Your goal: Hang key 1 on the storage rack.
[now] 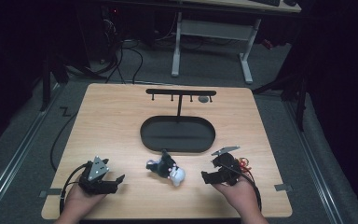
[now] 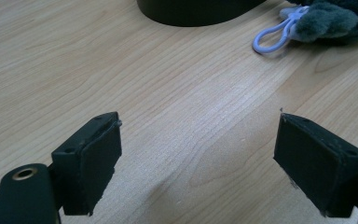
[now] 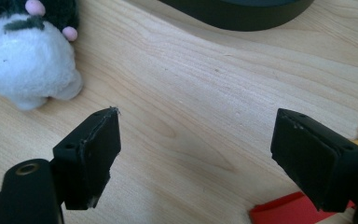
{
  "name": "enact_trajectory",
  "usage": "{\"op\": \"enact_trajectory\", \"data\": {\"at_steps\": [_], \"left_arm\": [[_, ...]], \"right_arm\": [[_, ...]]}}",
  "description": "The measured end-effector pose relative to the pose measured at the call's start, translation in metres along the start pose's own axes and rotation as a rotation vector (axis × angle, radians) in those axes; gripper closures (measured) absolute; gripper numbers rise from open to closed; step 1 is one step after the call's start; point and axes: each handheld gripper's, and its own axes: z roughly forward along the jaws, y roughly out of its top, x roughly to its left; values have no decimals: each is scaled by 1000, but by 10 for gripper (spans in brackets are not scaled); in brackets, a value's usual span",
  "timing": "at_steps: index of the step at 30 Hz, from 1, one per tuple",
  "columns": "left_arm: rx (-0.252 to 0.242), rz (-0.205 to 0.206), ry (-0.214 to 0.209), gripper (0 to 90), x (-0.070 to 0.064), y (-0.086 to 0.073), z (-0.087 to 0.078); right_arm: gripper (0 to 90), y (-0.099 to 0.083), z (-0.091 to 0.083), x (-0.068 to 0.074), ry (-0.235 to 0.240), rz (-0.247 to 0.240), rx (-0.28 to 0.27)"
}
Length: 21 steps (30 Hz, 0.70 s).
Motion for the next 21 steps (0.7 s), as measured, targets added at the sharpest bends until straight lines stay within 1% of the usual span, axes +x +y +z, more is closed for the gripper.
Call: {"op": "enact_trajectory", "data": {"at_steps": [1,4,9,13,14,17,18,21], "left_arm": [[4,-3,-6,152,0,0,0],[3,-5,-11,152,0,-1,-1],[-2,-8,-14,152,0,-1,-1],[0,-4,-22,152,0,-1,-1],[0,-4,-22,152,0,-1,-1],[2,-2,-31,151,-1,0,0],[4,1,-32,151,-1,0,0],[3,1,-33,152,-1,0,1]], "right_arm": [[160,1,0,1,-7,-2,12],[164,2,1,2,-1,-14,36],[179,3,2,-2,38,3,76],[200,4,-1,-6,35,-5,109],[200,4,-1,-6,35,-5,109],[224,5,-8,-11,40,-14,130],[228,5,-9,-13,34,-21,133],[239,5,-14,-18,23,-15,151]]}}
